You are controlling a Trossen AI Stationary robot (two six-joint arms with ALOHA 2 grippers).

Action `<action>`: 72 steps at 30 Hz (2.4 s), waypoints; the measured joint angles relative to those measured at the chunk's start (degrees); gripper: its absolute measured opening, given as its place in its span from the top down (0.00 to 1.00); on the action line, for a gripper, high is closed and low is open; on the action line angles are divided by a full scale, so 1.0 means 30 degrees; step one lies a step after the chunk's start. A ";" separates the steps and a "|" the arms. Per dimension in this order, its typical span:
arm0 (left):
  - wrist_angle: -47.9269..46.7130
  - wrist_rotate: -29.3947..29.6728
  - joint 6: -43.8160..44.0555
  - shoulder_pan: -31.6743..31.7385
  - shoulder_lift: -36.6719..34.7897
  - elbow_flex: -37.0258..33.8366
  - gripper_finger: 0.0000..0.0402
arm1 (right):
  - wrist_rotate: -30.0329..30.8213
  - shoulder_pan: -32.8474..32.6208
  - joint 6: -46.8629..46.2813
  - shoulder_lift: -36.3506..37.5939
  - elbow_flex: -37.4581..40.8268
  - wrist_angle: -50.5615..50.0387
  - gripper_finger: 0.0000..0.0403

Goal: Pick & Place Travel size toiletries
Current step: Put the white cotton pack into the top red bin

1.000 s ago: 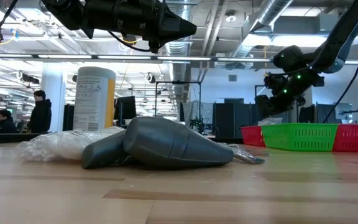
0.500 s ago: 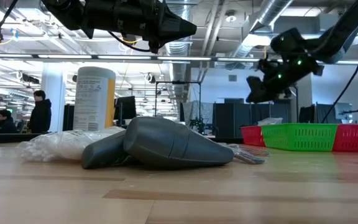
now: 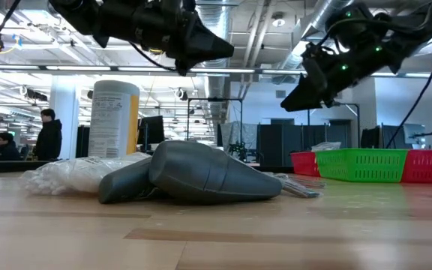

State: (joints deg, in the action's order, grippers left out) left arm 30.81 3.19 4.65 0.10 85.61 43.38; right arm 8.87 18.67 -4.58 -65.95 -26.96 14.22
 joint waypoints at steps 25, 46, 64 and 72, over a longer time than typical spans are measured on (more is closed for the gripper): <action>-1.2911 -0.1204 0.0065 -0.5039 -0.0026 -0.0007 0.89 | 0.0058 -0.2772 -0.0517 0.0000 0.0000 -0.0225 0.68; -1.9823 0.4424 0.0690 -0.7741 -0.0055 -0.0007 0.51 | 0.0055 -0.2772 -0.1005 0.0000 0.0000 -0.0385 0.68; -1.9256 0.5657 0.1738 -0.7993 0.1903 -0.0022 0.55 | 0.0050 -0.2772 -0.1013 -0.0007 0.0000 -0.0604 0.69; -1.9042 0.6603 0.3992 -0.8066 0.2229 -0.0022 0.59 | 0.0050 -0.2772 -0.1037 -0.0007 0.0002 -0.0665 0.69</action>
State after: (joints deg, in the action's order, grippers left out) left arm -26.32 23.00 16.63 -24.10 92.30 43.31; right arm 9.02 10.35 -7.69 -65.98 -26.95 12.22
